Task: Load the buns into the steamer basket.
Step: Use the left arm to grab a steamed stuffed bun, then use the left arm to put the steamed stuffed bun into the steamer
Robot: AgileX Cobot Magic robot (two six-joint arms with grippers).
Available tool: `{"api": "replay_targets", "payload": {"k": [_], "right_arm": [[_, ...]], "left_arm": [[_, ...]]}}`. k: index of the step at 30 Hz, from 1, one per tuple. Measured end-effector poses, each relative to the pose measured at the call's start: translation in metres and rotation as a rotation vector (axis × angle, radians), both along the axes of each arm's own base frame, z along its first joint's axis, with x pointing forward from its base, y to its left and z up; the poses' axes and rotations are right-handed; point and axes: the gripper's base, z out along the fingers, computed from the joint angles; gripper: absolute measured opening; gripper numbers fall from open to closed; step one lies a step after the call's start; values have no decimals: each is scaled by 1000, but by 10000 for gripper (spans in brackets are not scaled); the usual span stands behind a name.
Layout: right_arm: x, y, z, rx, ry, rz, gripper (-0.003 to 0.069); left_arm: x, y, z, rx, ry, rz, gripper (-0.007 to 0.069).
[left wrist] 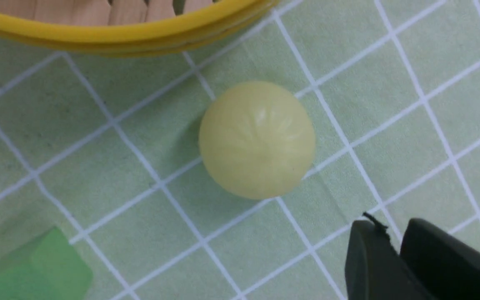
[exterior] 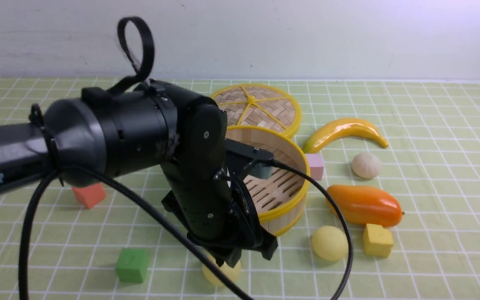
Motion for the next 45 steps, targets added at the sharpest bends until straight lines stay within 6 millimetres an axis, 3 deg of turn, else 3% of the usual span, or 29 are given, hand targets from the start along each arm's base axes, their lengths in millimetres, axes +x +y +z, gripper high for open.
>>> {"api": "replay_targets", "payload": {"k": [2, 7, 18, 22, 27, 29, 30, 35, 37, 38, 41, 45], "right_arm": [[0, 0, 0, 0, 0, 0, 239], [0, 0, 0, 0, 0, 0, 239], [0, 0, 0, 0, 0, 0, 239], [0, 0, 0, 0, 0, 0, 239], [0, 0, 0, 0, 0, 0, 239], [0, 0, 0, 0, 0, 0, 239], [0, 0, 0, 0, 0, 0, 239], [0, 0, 0, 0, 0, 0, 239], [0, 0, 0, 0, 0, 0, 239], [0, 0, 0, 0, 0, 0, 239], [0, 0, 0, 0, 0, 0, 239], [0, 0, 0, 0, 0, 0, 239]], "left_arm": [[7, -2, -10, 7, -7, 20, 216], [15, -4, -24, 32, -33, 26, 314], [28, -9, -55, 80, -49, 29, 332], [30, -10, -62, 87, -48, 29, 282], [27, -8, -61, 111, -20, 29, 86], [24, -5, -57, 120, 1, 33, 5], [23, -5, -56, 124, 7, 33, 1], [8, 5, -15, 91, -6, 27, -11], [6, 6, 15, 14, -93, 12, -11], [9, 4, 31, -34, -159, 3, -11], [22, -7, 49, -110, -287, -23, -11], [46, -24, 42, -134, -367, -42, -11]]}}
